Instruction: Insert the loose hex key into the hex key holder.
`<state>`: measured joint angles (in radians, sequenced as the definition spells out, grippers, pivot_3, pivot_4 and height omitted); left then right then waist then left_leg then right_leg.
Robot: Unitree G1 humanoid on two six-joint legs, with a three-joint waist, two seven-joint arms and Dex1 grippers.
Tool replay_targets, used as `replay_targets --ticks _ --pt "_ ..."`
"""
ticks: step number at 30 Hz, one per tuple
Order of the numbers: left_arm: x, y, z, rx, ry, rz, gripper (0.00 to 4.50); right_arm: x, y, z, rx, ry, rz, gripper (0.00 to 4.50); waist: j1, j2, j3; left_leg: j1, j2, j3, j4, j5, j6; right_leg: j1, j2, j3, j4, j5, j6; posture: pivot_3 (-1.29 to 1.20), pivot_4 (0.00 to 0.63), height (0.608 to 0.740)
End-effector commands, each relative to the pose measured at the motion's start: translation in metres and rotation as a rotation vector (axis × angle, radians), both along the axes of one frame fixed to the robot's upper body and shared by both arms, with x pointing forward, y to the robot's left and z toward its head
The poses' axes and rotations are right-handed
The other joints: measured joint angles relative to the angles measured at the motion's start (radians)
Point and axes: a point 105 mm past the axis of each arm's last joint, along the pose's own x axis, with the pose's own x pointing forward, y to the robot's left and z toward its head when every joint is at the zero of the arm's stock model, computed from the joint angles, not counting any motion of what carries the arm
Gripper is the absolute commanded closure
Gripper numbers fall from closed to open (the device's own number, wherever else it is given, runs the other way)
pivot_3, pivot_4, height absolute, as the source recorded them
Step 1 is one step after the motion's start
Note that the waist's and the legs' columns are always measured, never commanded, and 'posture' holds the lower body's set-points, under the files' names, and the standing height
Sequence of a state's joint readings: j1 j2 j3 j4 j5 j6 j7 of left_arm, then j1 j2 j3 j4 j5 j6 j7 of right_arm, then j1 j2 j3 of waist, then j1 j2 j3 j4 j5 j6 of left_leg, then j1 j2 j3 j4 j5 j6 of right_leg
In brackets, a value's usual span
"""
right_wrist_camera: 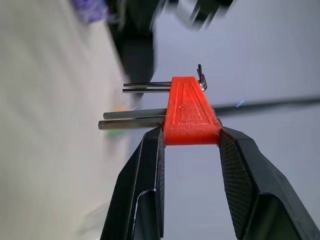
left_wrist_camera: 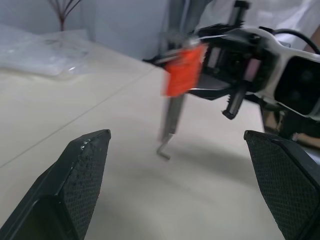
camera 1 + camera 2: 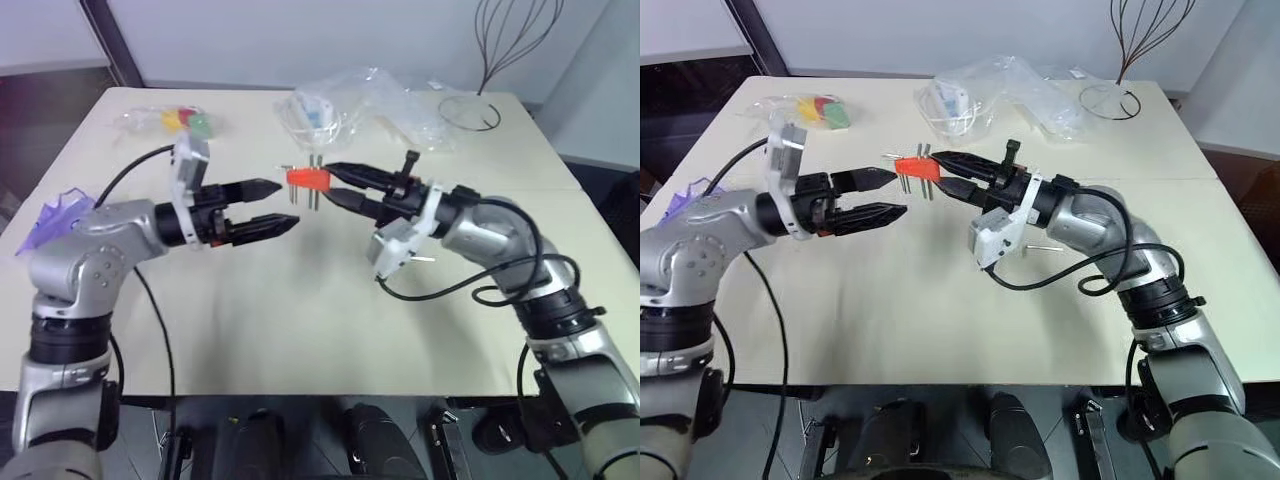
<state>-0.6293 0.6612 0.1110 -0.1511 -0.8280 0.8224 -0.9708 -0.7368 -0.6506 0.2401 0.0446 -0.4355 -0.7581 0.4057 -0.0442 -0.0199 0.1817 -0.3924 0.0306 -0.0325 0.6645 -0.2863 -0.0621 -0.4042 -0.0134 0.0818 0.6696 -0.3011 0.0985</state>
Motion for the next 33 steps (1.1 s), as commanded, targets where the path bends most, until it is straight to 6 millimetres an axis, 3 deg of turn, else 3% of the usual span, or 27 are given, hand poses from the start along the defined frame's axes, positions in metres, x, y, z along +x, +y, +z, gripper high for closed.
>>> replay_targets --ticks 1,8,19,22,29,33 --pt "-0.002 -0.007 0.011 -0.028 -0.019 -0.053 0.00 -0.008 -0.003 0.012 0.009 -0.084 0.031 3.53 -0.002 0.000 0.000 0.000 0.000 0.000 0.000 0.000 0.000 0.000 0.000 0.000 0.000 0.000 0.000 0.00 0.150 0.740" --pt "0.000 -0.013 0.023 -0.086 -0.018 -0.086 0.00 -0.014 -0.003 0.008 -0.027 -0.098 0.062 3.53 0.000 0.000 0.000 0.000 0.000 0.000 0.000 0.000 0.000 -0.001 0.000 0.000 0.001 0.000 0.000 0.00 0.150 0.740" --pt "-0.002 -0.018 0.023 -0.094 -0.020 -0.098 0.00 -0.016 0.000 0.006 -0.029 -0.083 0.072 3.53 0.000 0.000 0.000 0.000 0.000 0.000 0.001 0.000 0.000 -0.001 0.000 0.000 0.002 0.000 0.000 0.00 0.150 0.740" --pt "-0.002 -0.021 0.021 -0.093 -0.019 -0.104 0.91 -0.017 0.001 0.007 -0.030 -0.083 0.077 3.53 0.000 0.000 0.000 0.000 0.000 0.000 0.001 0.000 0.000 -0.001 0.000 0.000 0.002 0.000 0.000 0.00 0.150 0.740" --pt "-0.002 -0.028 0.014 -0.094 -0.005 -0.124 4.48 -0.018 0.002 0.006 -0.031 -0.077 0.076 3.53 0.000 0.000 0.000 0.000 0.000 0.000 0.001 0.000 0.000 0.000 0.000 0.000 0.002 0.000 0.000 0.00 0.150 0.740" --pt "-0.002 -0.029 0.013 -0.096 -0.005 -0.129 4.48 -0.017 0.001 0.006 -0.033 -0.072 0.072 3.53 0.000 0.000 0.000 0.000 0.000 0.000 0.001 0.000 0.000 0.000 0.000 0.000 0.002 0.000 0.000 0.00 0.150 0.740"
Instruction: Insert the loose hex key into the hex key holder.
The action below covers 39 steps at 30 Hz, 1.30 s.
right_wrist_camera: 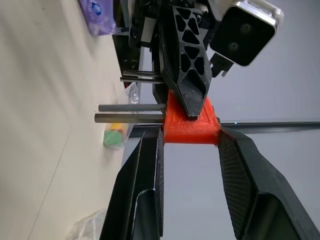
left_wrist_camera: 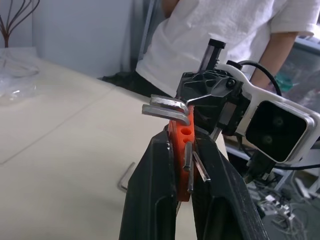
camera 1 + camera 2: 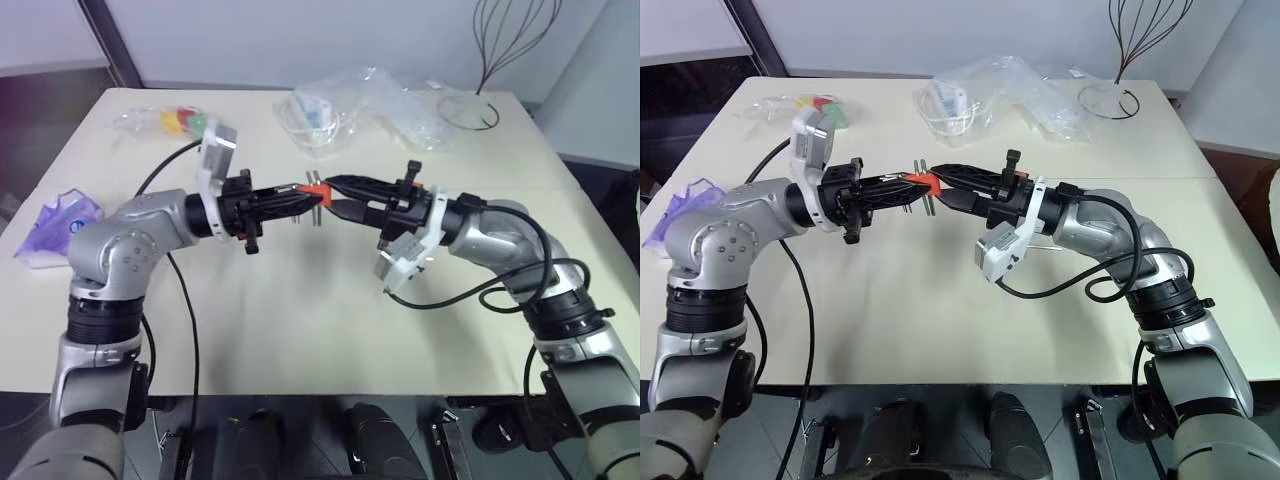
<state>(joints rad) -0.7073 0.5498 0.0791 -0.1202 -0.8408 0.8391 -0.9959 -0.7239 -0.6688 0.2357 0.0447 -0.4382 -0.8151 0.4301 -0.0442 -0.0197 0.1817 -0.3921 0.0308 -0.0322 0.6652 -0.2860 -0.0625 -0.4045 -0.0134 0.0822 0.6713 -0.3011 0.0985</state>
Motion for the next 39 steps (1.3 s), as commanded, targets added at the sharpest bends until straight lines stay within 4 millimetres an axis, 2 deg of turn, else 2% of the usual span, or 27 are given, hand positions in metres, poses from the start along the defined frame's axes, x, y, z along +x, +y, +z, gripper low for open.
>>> replay_targets --ticks 1,6,12,13,16,18,22,24,28,30,33,39 --pt "0.001 0.000 0.003 -0.015 -0.006 0.001 4.48 -0.012 0.003 0.013 0.020 -0.059 0.048 3.53 0.000 0.000 0.000 0.000 0.000 0.000 0.000 0.000 0.000 0.000 0.000 0.000 0.000 0.000 0.000 0.00 0.150 0.740" --pt "0.003 -0.001 0.002 -0.012 -0.012 0.011 4.48 -0.011 0.002 0.014 0.031 -0.044 0.048 3.53 0.000 0.000 0.000 0.000 0.000 0.000 0.000 0.000 0.000 0.000 0.000 0.000 0.000 0.000 0.000 0.00 0.150 0.740" --pt "0.002 -0.001 0.000 -0.004 -0.020 0.008 4.50 -0.009 0.000 0.013 0.032 -0.018 0.036 0.38 0.000 0.000 0.000 0.000 0.000 0.000 0.000 0.000 0.000 0.000 0.000 0.000 0.000 0.000 0.000 0.00 0.150 0.740" --pt "0.001 -0.001 0.000 0.000 -0.023 0.010 4.50 -0.007 -0.001 0.013 0.029 -0.014 0.028 0.11 0.000 0.000 0.000 0.000 0.000 0.000 0.000 0.000 0.000 0.000 0.000 0.000 0.000 0.000 0.000 0.00 0.150 0.740" --pt "0.001 0.000 -0.001 0.016 -0.037 0.021 4.50 -0.003 -0.005 0.010 0.017 0.017 0.001 0.11 0.000 0.000 0.000 0.000 0.000 0.000 0.000 0.000 0.000 0.000 0.000 0.000 0.000 0.000 0.000 0.00 0.150 0.740" --pt "0.001 0.004 -0.001 0.032 -0.062 0.048 4.50 0.011 -0.020 -0.004 0.014 0.182 -0.082 0.11 0.001 0.000 0.000 0.000 0.000 0.000 0.000 0.000 0.000 0.000 0.000 0.000 0.000 0.000 0.000 0.00 0.150 0.740" --pt "0.004 0.011 -0.001 0.057 -0.102 0.095 4.50 0.038 -0.056 -0.026 0.124 0.538 -0.266 0.11 0.004 0.000 0.000 0.000 0.000 0.000 0.000 0.000 0.000 0.001 -0.001 0.000 0.000 0.000 0.000 0.00 0.150 0.740" --pt "0.006 0.013 0.000 0.054 -0.109 0.116 4.50 0.052 -0.084 -0.042 0.221 0.766 -0.399 0.11 0.003 0.000 0.000 0.000 0.000 0.000 0.001 0.000 0.000 0.001 -0.001 0.000 0.000 0.000 0.000 0.00 0.150 0.740" --pt "0.003 0.013 -0.004 0.062 -0.109 0.127 4.50 0.058 -0.127 -0.077 0.249 1.062 -0.594 0.11 0.004 0.000 0.000 0.000 0.000 0.000 0.001 0.000 0.000 0.001 0.000 0.000 0.000 0.000 0.000 0.00 0.150 0.740" --pt "0.001 0.013 -0.006 0.065 -0.107 0.127 4.50 0.060 -0.144 -0.091 0.250 1.143 -0.695 0.11 0.004 0.000 0.000 0.000 0.000 0.000 0.000 0.000 0.000 0.001 0.000 0.000 0.000 0.000 0.000 0.00 0.150 0.740" --pt "0.000 0.013 -0.008 0.067 -0.108 0.133 4.50 0.055 -0.148 -0.105 0.220 1.245 -0.729 0.11 0.000 0.000 0.000 0.000 0.000 0.000 0.000 0.000 0.000 0.001 0.000 0.000 0.000 0.000 0.000 0.00 0.150 0.740" --pt "-0.001 0.013 -0.008 0.066 -0.109 0.145 4.50 0.058 -0.139 -0.112 0.227 1.306 -0.725 0.11 0.001 0.000 0.000 0.001 0.000 0.000 0.000 0.000 0.000 0.001 0.001 0.000 0.000 0.000 0.000 0.00 0.150 0.740"
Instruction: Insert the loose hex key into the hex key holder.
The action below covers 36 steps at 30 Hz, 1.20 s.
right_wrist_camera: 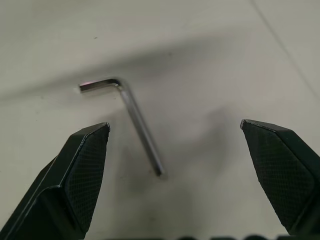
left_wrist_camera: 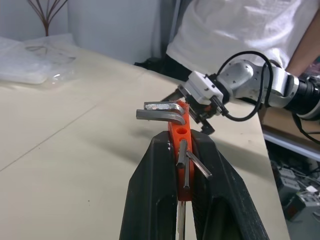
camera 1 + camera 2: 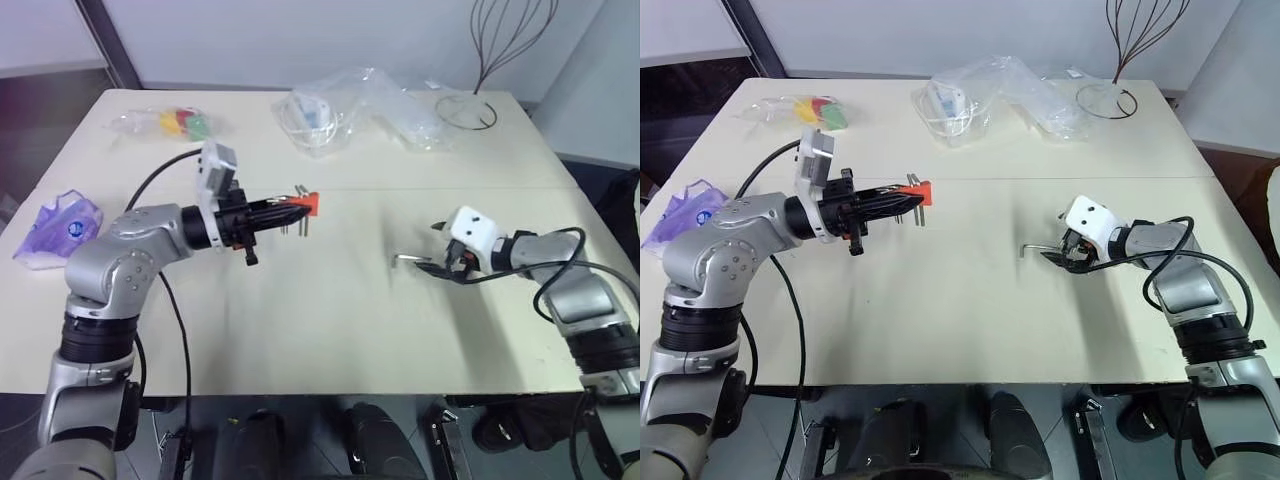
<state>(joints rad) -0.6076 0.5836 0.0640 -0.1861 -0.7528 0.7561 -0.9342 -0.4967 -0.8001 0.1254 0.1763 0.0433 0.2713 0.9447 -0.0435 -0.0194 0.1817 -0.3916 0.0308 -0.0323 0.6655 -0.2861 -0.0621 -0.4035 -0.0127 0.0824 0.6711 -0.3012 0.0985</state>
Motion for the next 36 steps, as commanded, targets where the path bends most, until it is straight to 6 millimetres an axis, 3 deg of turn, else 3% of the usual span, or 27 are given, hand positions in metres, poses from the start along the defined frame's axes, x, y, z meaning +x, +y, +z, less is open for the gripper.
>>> replay_targets --ticks 1,7,14,24,36 --pt "-0.005 0.002 0.012 -0.014 -0.061 0.004 4.50 0.005 0.012 0.011 0.026 -0.019 0.027 0.11 0.000 0.000 0.000 0.000 0.000 0.000 0.000 0.000 0.000 0.000 0.000 0.000 0.000 0.000 0.000 0.00 0.150 0.740" --pt "-0.006 0.002 0.012 -0.015 -0.062 0.014 4.50 0.014 0.022 0.007 0.030 -0.004 0.032 0.11 0.001 0.000 0.000 0.000 0.000 0.000 0.000 0.000 0.000 0.000 0.000 0.000 0.000 0.000 0.000 0.00 0.150 0.740" --pt "-0.007 0.003 0.012 -0.017 -0.064 0.028 4.50 0.018 0.020 -0.001 -0.011 0.022 0.041 0.11 0.003 0.000 0.000 0.000 0.000 0.000 0.000 0.000 0.000 0.000 -0.001 0.000 0.000 0.000 0.000 0.00 0.150 0.740" --pt "-0.008 0.002 0.010 -0.021 -0.060 0.033 4.50 0.016 0.012 0.014 0.012 0.003 0.025 0.11 0.003 0.000 0.000 0.000 0.000 0.000 0.000 0.000 0.000 0.000 -0.001 0.000 0.000 0.000 0.000 0.00 0.150 0.740" --pt "-0.006 -0.001 0.011 -0.021 -0.064 0.019 4.50 0.016 0.011 -0.007 0.028 0.043 -0.008 0.11 0.000 0.000 0.000 0.000 0.000 0.000 0.000 0.000 0.000 0.000 -0.001 0.000 0.000 0.000 0.000 0.00 0.150 0.740"
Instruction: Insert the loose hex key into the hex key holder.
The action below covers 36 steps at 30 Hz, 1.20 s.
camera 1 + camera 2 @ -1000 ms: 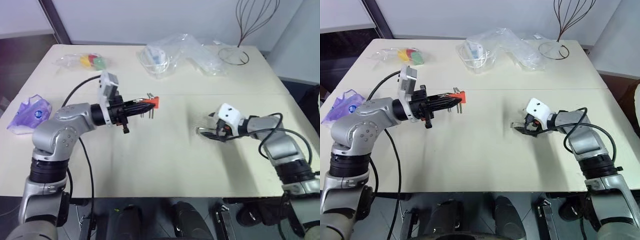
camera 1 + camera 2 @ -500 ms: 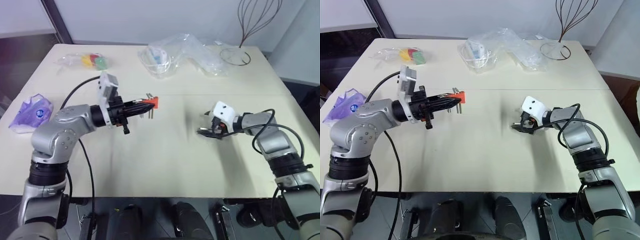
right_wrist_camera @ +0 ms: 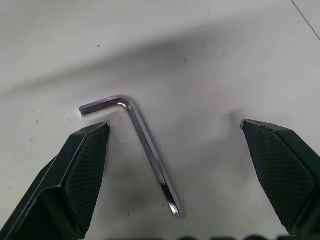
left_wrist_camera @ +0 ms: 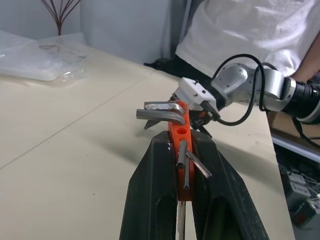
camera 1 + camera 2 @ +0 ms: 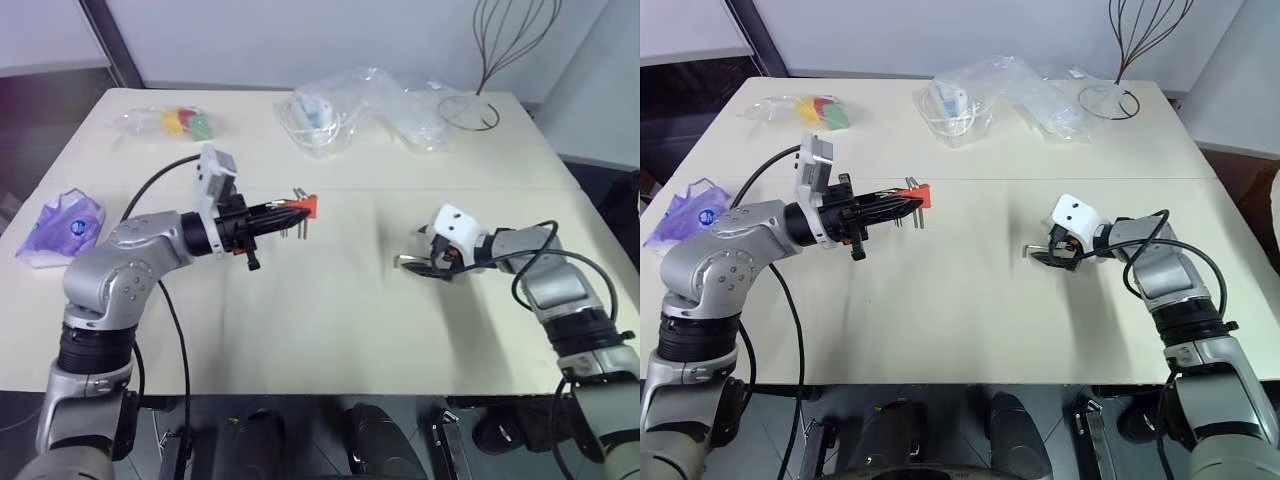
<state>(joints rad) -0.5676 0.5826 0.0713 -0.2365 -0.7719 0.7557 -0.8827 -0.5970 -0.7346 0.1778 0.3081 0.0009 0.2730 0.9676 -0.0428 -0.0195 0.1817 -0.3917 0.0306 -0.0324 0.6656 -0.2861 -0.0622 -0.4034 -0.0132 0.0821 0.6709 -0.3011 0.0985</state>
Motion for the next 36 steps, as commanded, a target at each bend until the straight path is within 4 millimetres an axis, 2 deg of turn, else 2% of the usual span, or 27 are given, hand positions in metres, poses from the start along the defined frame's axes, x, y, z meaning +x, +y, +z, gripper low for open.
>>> replay_targets --ticks 1,8,11,17,18,22,23,26,29,32,36 --pt "-0.001 -0.001 0.013 -0.012 -0.061 -0.011 4.50 0.002 0.002 0.001 0.029 -0.008 -0.015 0.11 -0.002 0.000 0.000 0.000 0.000 0.000 0.000 0.000 0.000 0.000 0.000 0.000 0.000 0.000 0.000 0.00 0.150 0.740" --pt "-0.001 0.000 0.013 -0.009 -0.064 -0.007 4.50 0.007 0.017 -0.008 0.124 0.089 -0.058 0.11 -0.005 0.000 0.000 0.001 0.001 0.000 0.000 0.000 0.000 0.000 0.001 0.000 0.000 0.000 0.000 0.00 0.150 0.740" --pt "-0.001 0.000 0.013 -0.008 -0.067 -0.003 4.50 0.007 0.021 -0.013 0.149 0.145 -0.071 0.94 -0.005 0.000 0.000 0.001 0.001 0.000 0.000 0.000 0.000 0.000 0.001 0.000 0.000 0.000 0.000 0.00 0.150 0.740" --pt "-0.002 0.001 0.012 -0.007 -0.069 0.007 4.50 0.006 0.023 -0.022 0.161 0.216 -0.096 4.11 -0.002 0.000 0.000 0.001 0.000 0.000 0.000 0.000 0.000 0.001 0.001 0.000 0.000 0.000 0.000 0.00 0.150 0.740" --pt "-0.002 0.002 0.012 -0.007 -0.069 0.009 4.50 0.005 0.023 -0.023 0.163 0.222 -0.096 4.43 -0.002 0.000 0.000 0.001 0.000 0.000 0.000 0.000 0.000 0.001 0.001 0.000 0.000 0.000 0.000 0.00 0.150 0.740" --pt "-0.002 0.002 0.012 -0.009 -0.069 0.014 4.50 0.005 0.029 -0.016 0.197 0.209 -0.086 4.43 -0.001 0.000 0.000 0.001 0.000 0.000 0.000 0.000 0.000 0.001 0.001 0.000 0.000 0.000 0.000 0.00 0.150 0.740" --pt "-0.002 0.002 0.012 -0.009 -0.069 0.015 4.50 0.007 0.031 -0.011 0.214 0.177 -0.088 4.43 -0.001 0.000 0.000 0.001 0.000 0.000 0.000 0.000 0.000 0.001 0.001 0.000 0.000 0.000 0.000 0.00 0.150 0.740" --pt "-0.002 0.003 0.012 -0.012 -0.068 0.019 4.50 0.021 0.042 0.027 0.364 -0.022 -0.094 4.43 -0.004 0.000 0.000 0.001 0.001 0.000 0.000 0.000 0.000 0.001 0.001 0.000 0.000 0.000 0.000 0.00 0.150 0.740" --pt "-0.001 0.005 0.013 -0.014 -0.068 0.024 4.50 0.025 0.053 0.078 0.528 -0.268 -0.080 4.43 -0.003 0.001 0.000 0.000 0.001 0.000 -0.001 0.000 0.000 -0.002 0.001 0.000 0.001 0.000 0.000 0.00 0.150 0.740" --pt "0.001 0.005 0.013 -0.015 -0.068 0.027 4.50 0.018 0.064 0.115 0.653 -0.430 -0.071 4.43 -0.001 0.001 0.000 -0.001 0.001 0.000 -0.001 0.000 0.000 -0.003 0.000 0.000 0.001 0.000 0.000 0.00 0.150 0.740" --pt "0.005 0.003 0.015 -0.020 -0.071 0.030 4.50 -0.001 0.086 0.163 0.911 -0.584 -0.035 4.43 0.000 0.001 0.000 -0.001 0.001 0.000 -0.001 0.000 0.000 -0.002 0.000 0.000 0.001 0.000 0.000 0.00 0.150 0.740"
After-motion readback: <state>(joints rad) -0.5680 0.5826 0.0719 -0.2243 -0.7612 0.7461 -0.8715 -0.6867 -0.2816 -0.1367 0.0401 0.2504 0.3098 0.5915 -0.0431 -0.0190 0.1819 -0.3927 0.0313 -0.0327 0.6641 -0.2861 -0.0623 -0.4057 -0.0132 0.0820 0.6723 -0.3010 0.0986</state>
